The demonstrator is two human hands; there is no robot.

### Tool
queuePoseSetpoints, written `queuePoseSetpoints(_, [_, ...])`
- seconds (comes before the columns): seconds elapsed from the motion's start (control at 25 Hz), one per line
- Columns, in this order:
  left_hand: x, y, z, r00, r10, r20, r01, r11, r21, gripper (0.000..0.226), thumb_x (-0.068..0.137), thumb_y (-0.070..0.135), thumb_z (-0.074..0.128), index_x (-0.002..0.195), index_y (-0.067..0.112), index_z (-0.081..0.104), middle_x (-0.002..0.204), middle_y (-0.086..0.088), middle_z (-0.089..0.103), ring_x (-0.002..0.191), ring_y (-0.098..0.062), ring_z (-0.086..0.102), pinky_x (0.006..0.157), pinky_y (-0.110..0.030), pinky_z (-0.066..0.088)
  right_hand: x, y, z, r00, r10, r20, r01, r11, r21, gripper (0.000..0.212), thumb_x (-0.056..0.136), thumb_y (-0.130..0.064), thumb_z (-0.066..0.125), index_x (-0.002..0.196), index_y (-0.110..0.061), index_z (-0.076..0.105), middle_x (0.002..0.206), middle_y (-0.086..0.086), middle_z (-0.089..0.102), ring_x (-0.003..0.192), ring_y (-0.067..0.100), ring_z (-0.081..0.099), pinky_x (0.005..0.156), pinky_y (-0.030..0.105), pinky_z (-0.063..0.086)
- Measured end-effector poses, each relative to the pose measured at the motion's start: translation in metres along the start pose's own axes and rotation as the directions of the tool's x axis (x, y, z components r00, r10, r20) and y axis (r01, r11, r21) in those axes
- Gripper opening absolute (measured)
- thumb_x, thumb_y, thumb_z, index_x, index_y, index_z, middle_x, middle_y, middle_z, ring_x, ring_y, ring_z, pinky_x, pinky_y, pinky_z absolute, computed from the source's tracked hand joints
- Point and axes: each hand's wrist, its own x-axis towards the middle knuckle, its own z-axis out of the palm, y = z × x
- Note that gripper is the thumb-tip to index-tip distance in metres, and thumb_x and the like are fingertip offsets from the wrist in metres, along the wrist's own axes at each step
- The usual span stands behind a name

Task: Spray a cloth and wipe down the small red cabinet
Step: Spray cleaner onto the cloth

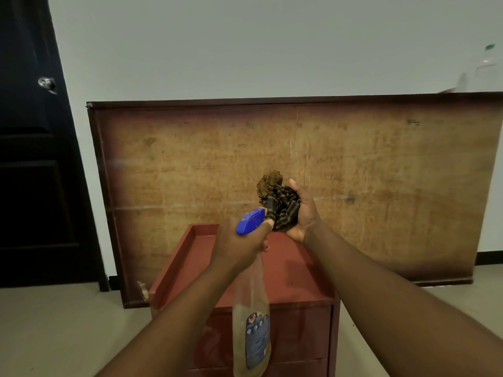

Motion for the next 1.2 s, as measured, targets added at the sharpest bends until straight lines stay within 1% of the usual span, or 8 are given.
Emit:
queuePoseSetpoints(0.16, [0.001,0.009,0.004,1.0,0.026,-0.014,-0.025,0.999,0.031,0.041,0.082,0.039,0.067,0.068,0.0,0.066,0.06,-0.013,0.07,0.06,-0.026,0.073,0.072,-0.053,0.06,-0.002,0.0,-0.005,1.0,0.004,0.007,-0.004,1.0,0.004,0.054,0.086,-0.054,0.051,0.109,-0.009,0.072,0.105,0.014,0.071,0.096,0.029,0.067,0.091,0.044,0.049])
queuePoseSetpoints(0.28, [0.002,0.012,0.004,0.997,0.069,-0.028,-0.066,0.994,0.092,0.046,0.086,0.036,0.067,0.061,0.0,0.055,0.052,-0.017,0.06,0.054,-0.018,0.073,0.062,-0.05,0.056,-0.002,-0.004,-0.011,1.0,0.0,0.017,0.0,1.0,-0.002,0.056,0.084,-0.054,0.053,0.114,-0.01,0.07,0.111,0.014,0.069,0.102,0.03,0.064,0.097,0.047,0.046])
queuePoseSetpoints(0.4, [0.007,0.009,0.005,0.998,0.064,-0.028,-0.062,0.995,0.083,0.047,0.085,0.036,0.069,0.071,-0.008,0.06,0.058,-0.018,0.067,0.054,-0.018,0.073,0.067,-0.051,0.06,-0.001,-0.008,-0.017,1.0,-0.003,0.022,0.002,1.0,0.002,0.059,0.082,-0.054,0.055,0.118,-0.009,0.067,0.114,0.015,0.067,0.105,0.031,0.062,0.1,0.048,0.043])
queuePoseSetpoints(0.52, [0.011,0.004,0.005,0.998,0.049,-0.036,-0.046,0.997,0.068,0.052,0.083,0.039,0.07,0.07,-0.011,0.058,0.054,-0.019,0.063,0.048,-0.02,0.069,0.064,-0.056,0.059,0.0,-0.011,-0.018,1.0,-0.008,0.003,0.008,1.0,-0.005,0.06,0.082,-0.054,0.055,0.12,-0.009,0.066,0.116,0.015,0.066,0.107,0.031,0.061,0.098,0.046,0.045])
queuePoseSetpoints(0.68, [0.01,-0.003,0.003,0.998,0.041,-0.046,-0.039,0.998,0.044,0.049,0.079,0.043,0.07,0.074,-0.006,0.065,0.063,-0.018,0.07,0.055,-0.026,0.072,0.064,-0.057,0.059,0.0,-0.013,-0.016,1.0,-0.02,0.003,0.02,1.0,-0.002,0.056,0.085,-0.053,0.051,0.116,-0.01,0.068,0.111,0.013,0.069,0.1,0.027,0.064,0.09,0.041,0.05])
queuePoseSetpoints(0.92, [0.009,0.001,-0.002,0.995,0.085,-0.05,-0.082,0.994,0.071,0.059,0.077,0.048,0.068,0.068,-0.009,0.056,0.057,-0.024,0.063,0.045,-0.015,0.066,0.061,-0.058,0.058,0.0,-0.014,-0.01,0.999,-0.032,0.003,0.032,0.999,-0.005,0.056,0.085,-0.052,0.051,0.118,-0.009,0.066,0.11,0.012,0.068,0.096,0.026,0.066,0.085,0.039,0.053])
queuePoseSetpoints(1.12, [0.016,0.003,-0.006,0.991,0.118,-0.063,-0.113,0.99,0.079,0.063,0.076,0.057,0.067,0.073,-0.006,0.061,0.062,-0.023,0.066,0.057,-0.037,0.068,0.06,-0.058,0.057,0.0,-0.013,-0.012,1.0,-0.018,0.016,0.019,1.0,-0.019,0.059,0.082,-0.053,0.055,0.12,-0.009,0.066,0.118,0.015,0.065,0.113,0.031,0.058,0.106,0.05,0.038])
queuePoseSetpoints(1.2, [0.015,0.004,-0.007,0.991,0.121,-0.062,-0.117,0.991,0.072,0.063,0.075,0.058,0.067,0.076,-0.005,0.066,0.062,-0.02,0.068,0.056,-0.033,0.069,0.059,-0.056,0.059,0.001,-0.013,-0.013,1.0,-0.016,0.018,0.016,0.999,-0.03,0.059,0.081,-0.054,0.056,0.119,-0.009,0.066,0.118,0.015,0.065,0.113,0.032,0.058,0.108,0.052,0.036])
